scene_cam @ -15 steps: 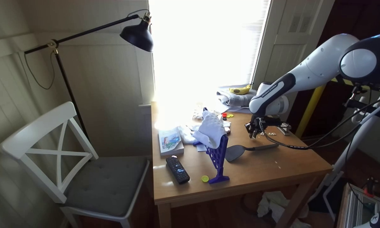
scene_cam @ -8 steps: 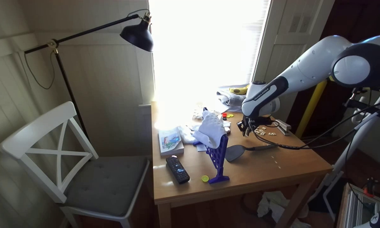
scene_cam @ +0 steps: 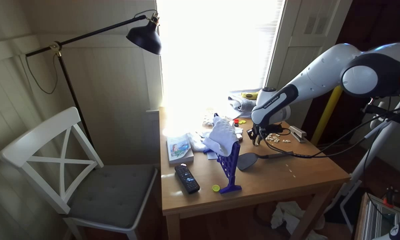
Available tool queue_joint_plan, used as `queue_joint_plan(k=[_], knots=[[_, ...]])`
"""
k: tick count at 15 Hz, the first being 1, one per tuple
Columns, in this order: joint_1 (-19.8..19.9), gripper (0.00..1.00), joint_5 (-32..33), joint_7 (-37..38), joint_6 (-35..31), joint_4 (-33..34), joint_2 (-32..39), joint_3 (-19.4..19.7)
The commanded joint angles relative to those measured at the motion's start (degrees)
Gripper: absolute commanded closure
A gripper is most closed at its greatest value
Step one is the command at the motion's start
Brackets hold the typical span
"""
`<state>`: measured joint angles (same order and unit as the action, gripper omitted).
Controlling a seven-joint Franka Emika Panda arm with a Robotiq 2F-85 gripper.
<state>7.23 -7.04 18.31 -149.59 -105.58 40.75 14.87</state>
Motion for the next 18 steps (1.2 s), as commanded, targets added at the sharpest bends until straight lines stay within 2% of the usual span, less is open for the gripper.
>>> queue_joint_plan(k=[1, 6, 7, 9, 12, 15, 18], knots=[[1.35, 0.38, 0.33, -0.98, 0.17, 2.23, 1.71, -0.89], [1.46, 0.04, 0.63, -2.07, 0.39, 1.00, 0.29, -0.81], [1.01, 0.01, 0.89, -1.40, 1.30, 0.47, -0.31, -0.20], [0.75, 0.00, 1.03, -0.70, 0.30, -1.52, -1.78, 0.82], [2.50, 0.00, 1.12, -3.18, 0.38, -3.90, -3.75, 1.26], [7.57, 0.00, -0.27, -9.99, 1.68, -4.99, -4.92, -0.68], [11.70, 0.00, -2.44, -12.72, 0.64, -6.32, -5.58, -1.66]])
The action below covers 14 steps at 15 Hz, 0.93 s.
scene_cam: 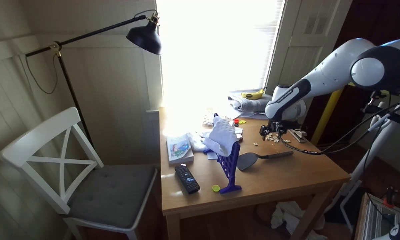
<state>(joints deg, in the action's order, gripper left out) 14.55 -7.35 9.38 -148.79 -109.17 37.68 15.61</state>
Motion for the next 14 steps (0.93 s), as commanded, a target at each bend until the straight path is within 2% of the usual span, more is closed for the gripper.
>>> queue_joint_plan(k=[1, 5, 8, 14], knots=[[5.87, 0.00, -2.45, -5.45, 0.26, -2.64, -2.42, -3.07], [12.04, 0.00, -1.98, -19.43, -2.52, -4.28, -3.30, -7.72], [14.48, 0.00, -0.80, -28.68, -5.31, -6.20, -4.26, -10.05], [22.66, 0.00, -2.08, -48.47, -7.84, -9.75, -5.77, -19.99]])
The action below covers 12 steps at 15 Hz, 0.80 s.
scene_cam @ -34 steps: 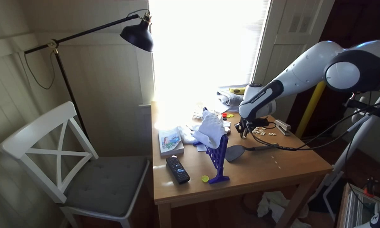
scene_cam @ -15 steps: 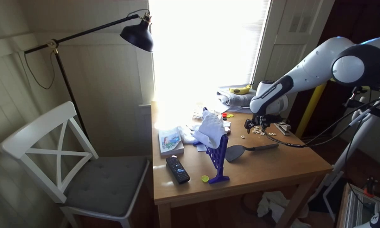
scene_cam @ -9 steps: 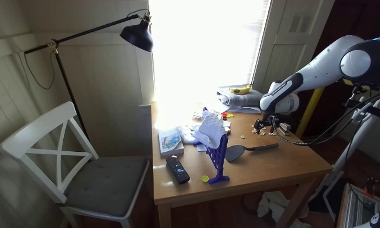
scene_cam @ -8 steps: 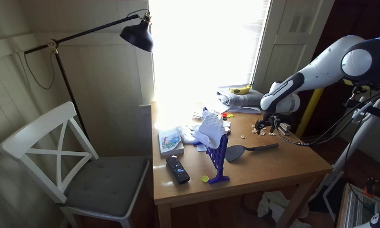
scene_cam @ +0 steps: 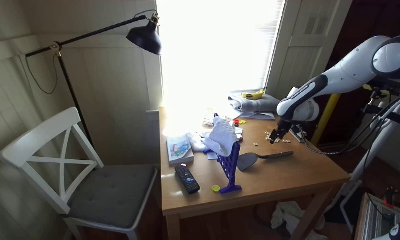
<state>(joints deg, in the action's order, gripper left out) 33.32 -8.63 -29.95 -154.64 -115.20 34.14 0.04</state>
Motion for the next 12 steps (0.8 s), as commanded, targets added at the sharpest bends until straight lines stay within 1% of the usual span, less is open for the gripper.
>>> queue_joint_plan(k=[1, 2, 3, 5, 6, 7, 8, 10, 12], knots=[[5.50, 0.00, -1.32, -12.77, -1.78, -3.67, -1.96, -6.28], [5.63, 0.00, -1.27, -13.76, -0.78, -3.63, -1.87, -6.46], [3.00, 0.00, -0.45, -9.04, -0.47, -1.67, -0.62, -3.90], [3.88, 0.00, -0.59, -11.49, -0.46, -1.99, -0.62, -4.83], [5.61, 0.00, -1.58, -14.71, -2.40, -2.12, -0.23, -6.76], [7.52, 0.00, -2.52, -18.22, -2.02, -1.62, 0.18, -8.91], [8.51, 0.00, -2.59, -21.26, -2.02, -1.24, 0.51, -10.05], [9.93, 0.00, -2.90, -26.17, -0.56, -0.48, 0.96, -11.65], [10.78, 0.00, -3.11, -29.59, -0.17, -0.15, 1.45, -12.36]])
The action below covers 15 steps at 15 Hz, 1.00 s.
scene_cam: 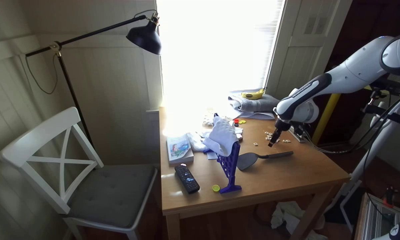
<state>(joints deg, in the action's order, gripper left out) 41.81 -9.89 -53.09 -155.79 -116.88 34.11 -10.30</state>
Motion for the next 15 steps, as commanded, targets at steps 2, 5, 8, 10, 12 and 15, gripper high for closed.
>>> queue_joint_plan(k=[2, 5, 8, 10, 12, 15], knots=[[2.50, 0.00, -1.89, -8.35, 1.76, 2.19, 2.12, -1.95], [2.06, 0.00, -1.92, -8.99, 2.55, 2.73, 2.99, -1.09], [2.68, 0.00, -3.53, -8.79, 0.63, 2.13, 2.62, -1.89], [2.41, 0.00, -4.90, -7.58, 1.57, 1.95, 1.74, -1.72], [1.92, 0.00, -5.81, -7.47, 0.48, 1.25, 1.10, -1.53], [0.61, 0.00, -5.59, -5.63, 0.65, 1.66, 1.12, 0.10]])
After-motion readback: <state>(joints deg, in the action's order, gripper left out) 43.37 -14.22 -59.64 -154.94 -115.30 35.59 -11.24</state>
